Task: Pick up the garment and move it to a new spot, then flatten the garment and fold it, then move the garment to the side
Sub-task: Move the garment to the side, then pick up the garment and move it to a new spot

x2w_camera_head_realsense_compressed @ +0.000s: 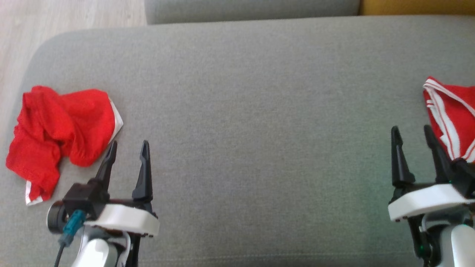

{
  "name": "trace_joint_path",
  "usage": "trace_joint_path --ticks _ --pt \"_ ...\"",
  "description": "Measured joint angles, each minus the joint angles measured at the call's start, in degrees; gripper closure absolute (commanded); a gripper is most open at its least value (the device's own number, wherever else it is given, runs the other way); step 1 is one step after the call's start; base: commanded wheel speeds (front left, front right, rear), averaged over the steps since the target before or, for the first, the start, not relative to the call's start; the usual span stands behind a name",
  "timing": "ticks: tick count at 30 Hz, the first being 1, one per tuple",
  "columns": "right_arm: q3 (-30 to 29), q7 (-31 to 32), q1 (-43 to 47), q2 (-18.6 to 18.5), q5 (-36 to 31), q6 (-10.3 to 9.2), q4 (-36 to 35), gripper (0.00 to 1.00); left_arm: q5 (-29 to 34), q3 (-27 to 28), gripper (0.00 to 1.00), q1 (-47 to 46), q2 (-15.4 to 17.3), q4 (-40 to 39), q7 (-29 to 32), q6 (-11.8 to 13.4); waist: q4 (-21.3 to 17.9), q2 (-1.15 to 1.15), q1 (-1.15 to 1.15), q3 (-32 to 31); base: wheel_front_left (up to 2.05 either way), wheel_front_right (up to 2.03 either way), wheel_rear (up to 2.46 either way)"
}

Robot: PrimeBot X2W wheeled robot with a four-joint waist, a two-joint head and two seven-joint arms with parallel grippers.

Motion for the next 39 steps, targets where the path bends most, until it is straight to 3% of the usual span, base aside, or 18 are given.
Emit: trace_joint_path --ticks 12,32,39 --pt "0.75 2.11 4.30 0.09 0.45 0.00 -2.41 0.00 -0.49 -0.32 0.00 3.31 0.38 0.64 0.10 0.01 -0.78 0.00 0.00 -4.24 0.00 0.00 0.00" --pt "1.36 2.23 4.31 0.11 1.79 0.00 -2.97 0.00 -0.94 -0.68 0.00 3.21 0.55 0.89 0.42 0.08 -0.86 0.00 0.00 -4.27 0.00 0.00 0.00" --pt "1.33 2.23 4.33 0.11 1.87 0.00 -3.52 0.00 -1.26 -0.86 0.00 2.77 0.55 0.98 0.42 0.05 1.04 0.00 0.00 -3.82 0.00 0.00 0.00"
